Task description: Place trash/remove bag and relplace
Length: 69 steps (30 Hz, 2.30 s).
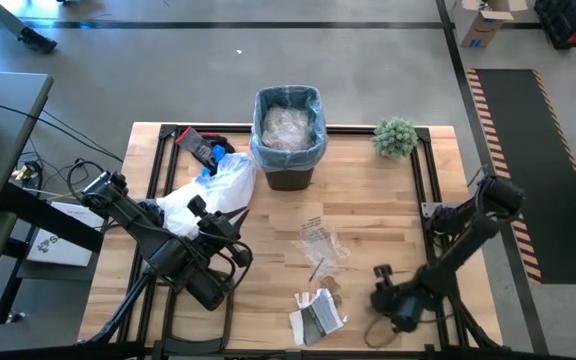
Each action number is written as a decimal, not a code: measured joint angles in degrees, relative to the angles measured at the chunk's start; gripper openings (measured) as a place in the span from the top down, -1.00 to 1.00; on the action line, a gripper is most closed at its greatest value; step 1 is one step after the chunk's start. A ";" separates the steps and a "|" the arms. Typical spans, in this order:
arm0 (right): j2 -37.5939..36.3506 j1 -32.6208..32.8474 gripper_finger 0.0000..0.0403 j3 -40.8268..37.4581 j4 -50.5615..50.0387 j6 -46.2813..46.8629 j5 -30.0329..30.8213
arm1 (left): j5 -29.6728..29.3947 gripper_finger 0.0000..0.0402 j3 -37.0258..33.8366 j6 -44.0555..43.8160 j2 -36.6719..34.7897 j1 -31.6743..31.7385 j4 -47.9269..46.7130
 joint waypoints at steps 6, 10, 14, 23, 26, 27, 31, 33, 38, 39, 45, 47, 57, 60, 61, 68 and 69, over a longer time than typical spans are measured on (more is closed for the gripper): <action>-0.97 -7.41 0.96 -0.87 2.82 -7.35 -5.90 | 0.90 0.93 0.00 -0.02 0.00 -0.03 0.03; -6.38 -9.65 0.99 -0.20 -7.58 -7.75 -6.45 | 0.68 0.93 0.00 0.04 0.00 -0.39 0.71; -16.14 -11.44 1.00 2.22 -18.80 -6.80 -4.22 | -0.08 0.93 0.00 0.00 -0.11 -0.52 1.30; -34.12 -21.79 1.00 10.72 -15.21 -21.16 9.53 | -2.83 0.93 0.02 -1.44 -0.70 -1.16 1.62; -35.52 -28.78 1.00 16.42 -5.12 -35.22 12.03 | -4.45 0.93 0.02 -2.32 -2.03 -1.97 1.61; -35.53 -31.77 1.00 18.73 -1.04 -39.93 11.83 | -5.25 0.93 0.04 -2.56 -2.41 -2.22 1.63; -31.28 -43.62 1.00 28.60 10.56 -54.94 6.65 | -6.93 0.93 0.04 -2.84 -3.14 -3.14 1.70; -27.56 -50.11 1.00 34.05 12.21 -58.15 2.75 | -6.90 0.93 0.04 -2.86 -3.32 -3.19 1.70; -14.29 -65.75 1.00 48.83 6.76 -54.42 -11.55 | -6.59 0.93 0.04 -2.87 -3.32 -3.17 1.99; -11.23 -67.85 1.00 51.71 4.00 -54.03 -12.77 | -6.60 0.93 0.04 -2.88 -3.32 -3.17 2.09; 5.46 -76.26 1.00 71.67 -20.54 -57.65 -13.71 | -6.49 0.93 0.04 -2.88 -3.32 -3.29 2.55; 10.19 -78.01 1.00 76.94 -28.36 -56.74 -13.85 | -6.48 0.93 0.04 -2.87 -3.32 -3.45 2.69; 22.70 -80.02 0.35 94.80 -50.89 -57.54 -17.22 | -6.06 0.93 0.04 -2.87 -3.32 -3.45 2.82; 21.24 -79.20 0.06 93.61 -50.40 -60.92 -16.85 | -5.97 0.93 0.04 -2.89 -3.30 -3.45 2.84; 20.77 -79.01 -0.02 94.21 -50.48 -61.37 -16.85 | -5.99 0.93 0.04 -2.89 -3.30 -3.44 2.90; 20.20 -78.54 -0.26 94.64 -46.35 -58.05 -18.17 | -5.81 0.93 0.04 -2.86 -3.26 -3.39 2.86; 20.44 -78.50 -0.25 94.67 -46.13 -57.61 -18.47 | -5.83 0.93 0.04 -2.87 -3.26 -3.39 2.89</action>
